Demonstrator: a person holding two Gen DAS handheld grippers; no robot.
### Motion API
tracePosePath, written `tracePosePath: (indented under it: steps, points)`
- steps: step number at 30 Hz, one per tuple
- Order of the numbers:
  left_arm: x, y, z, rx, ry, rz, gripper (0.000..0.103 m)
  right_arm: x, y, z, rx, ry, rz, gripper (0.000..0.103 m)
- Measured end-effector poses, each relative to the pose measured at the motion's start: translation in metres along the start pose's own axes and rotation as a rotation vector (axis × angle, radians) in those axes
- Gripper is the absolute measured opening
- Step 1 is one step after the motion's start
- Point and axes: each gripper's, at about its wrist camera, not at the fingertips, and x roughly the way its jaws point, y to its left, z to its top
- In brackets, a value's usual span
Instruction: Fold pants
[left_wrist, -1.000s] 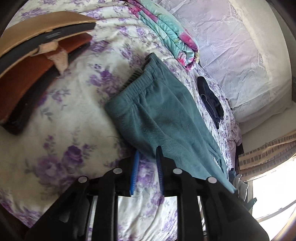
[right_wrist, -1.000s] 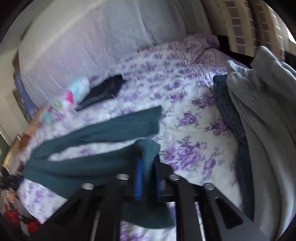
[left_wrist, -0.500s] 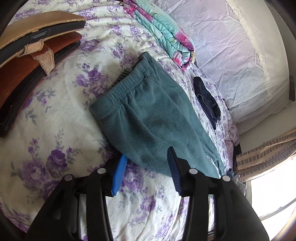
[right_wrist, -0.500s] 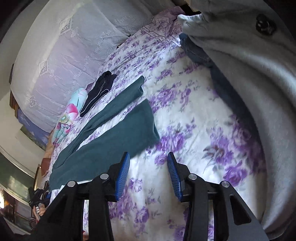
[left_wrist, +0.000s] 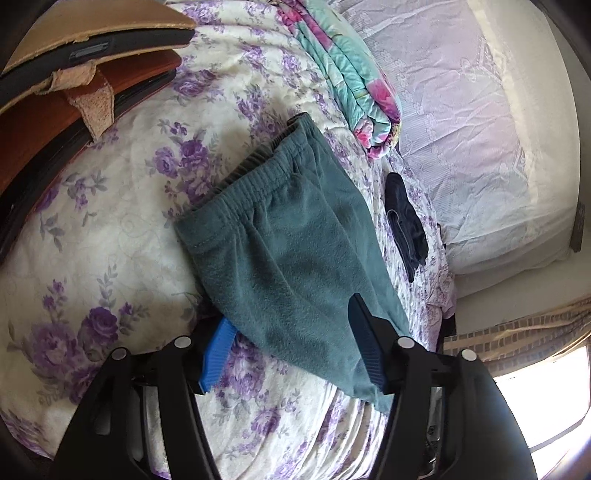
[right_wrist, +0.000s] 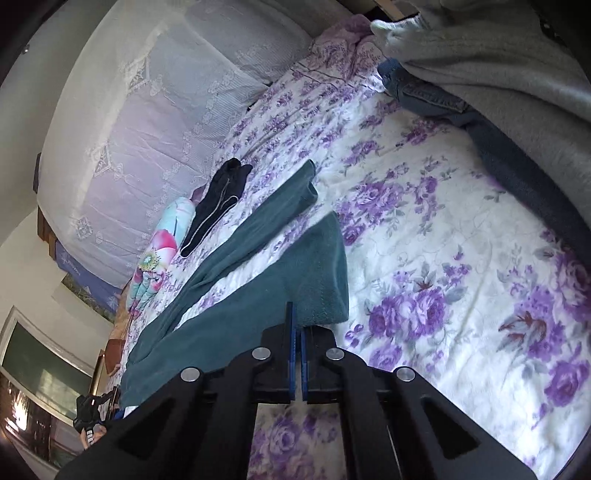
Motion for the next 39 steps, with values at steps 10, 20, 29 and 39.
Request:
tracePosePath:
  steps: [10,20,29,39]
  points:
    - [-0.005,-0.004,-0.001,0.039,-0.006,0.068,0.003,-0.023,-0.007,0.008,0.021,-0.014,0.0,0.002]
    - [-0.054,0.007,-0.002,0.066,-0.056,0.102,0.002,-0.04,-0.028,0.0,-0.01,0.042,-0.104,0.003]
    - [-0.026,-0.012,-0.021,0.166,0.007,0.129,0.019,-0.061,0.013,0.005,-0.243,-0.084,-0.339,0.044]
    - [0.011,-0.053,0.028,0.167,-0.013,0.109,0.033,0.031,0.036,0.079,-0.2,0.027,-0.169,0.042]
